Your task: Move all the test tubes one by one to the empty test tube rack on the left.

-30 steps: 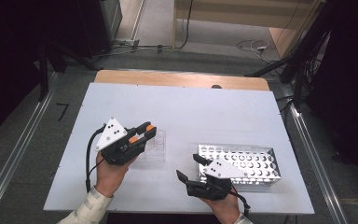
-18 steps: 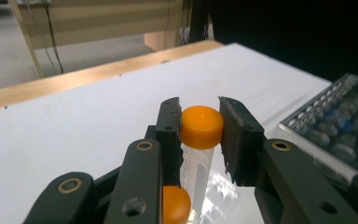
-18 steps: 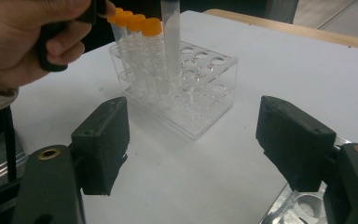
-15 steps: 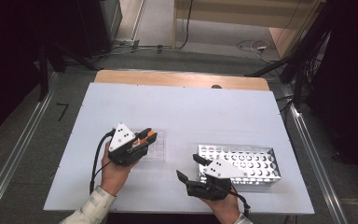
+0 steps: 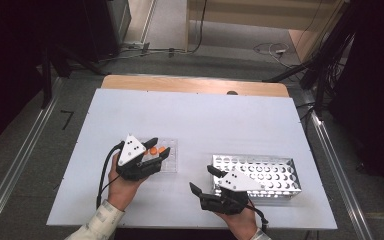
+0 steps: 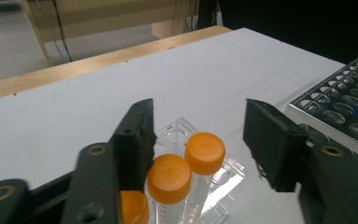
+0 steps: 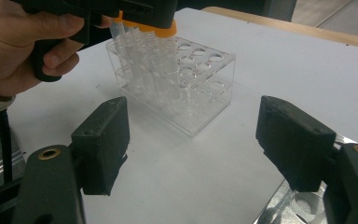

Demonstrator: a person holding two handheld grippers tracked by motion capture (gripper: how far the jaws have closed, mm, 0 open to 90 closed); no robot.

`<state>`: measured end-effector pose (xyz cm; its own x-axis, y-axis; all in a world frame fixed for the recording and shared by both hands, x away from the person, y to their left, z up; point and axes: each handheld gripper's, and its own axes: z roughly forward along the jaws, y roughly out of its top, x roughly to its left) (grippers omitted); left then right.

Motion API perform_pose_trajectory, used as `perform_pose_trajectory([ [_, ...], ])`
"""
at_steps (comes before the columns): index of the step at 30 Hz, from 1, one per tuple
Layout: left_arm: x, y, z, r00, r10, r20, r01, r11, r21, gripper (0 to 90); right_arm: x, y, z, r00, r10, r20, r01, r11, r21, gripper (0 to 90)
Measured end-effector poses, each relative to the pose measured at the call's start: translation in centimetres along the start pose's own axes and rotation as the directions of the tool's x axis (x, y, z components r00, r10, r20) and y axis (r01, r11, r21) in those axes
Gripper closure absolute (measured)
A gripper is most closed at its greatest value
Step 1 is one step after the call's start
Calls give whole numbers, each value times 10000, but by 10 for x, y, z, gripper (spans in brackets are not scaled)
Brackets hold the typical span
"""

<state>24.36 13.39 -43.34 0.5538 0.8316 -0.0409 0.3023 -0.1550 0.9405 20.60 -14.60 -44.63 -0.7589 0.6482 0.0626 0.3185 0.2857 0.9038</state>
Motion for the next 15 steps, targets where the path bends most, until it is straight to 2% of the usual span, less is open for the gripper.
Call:
perform_pose_trajectory([
  [2,1,0,-2,9996,-289,25,289,9995,-92,369,-2,0,0,10000,63,22,-63,10000,-13,243],
  [15,-3,0,-24,9955,-941,-144,937,9953,-258,219,-17,2,-5,9985,363,399,-357,9992,-156,243],
])
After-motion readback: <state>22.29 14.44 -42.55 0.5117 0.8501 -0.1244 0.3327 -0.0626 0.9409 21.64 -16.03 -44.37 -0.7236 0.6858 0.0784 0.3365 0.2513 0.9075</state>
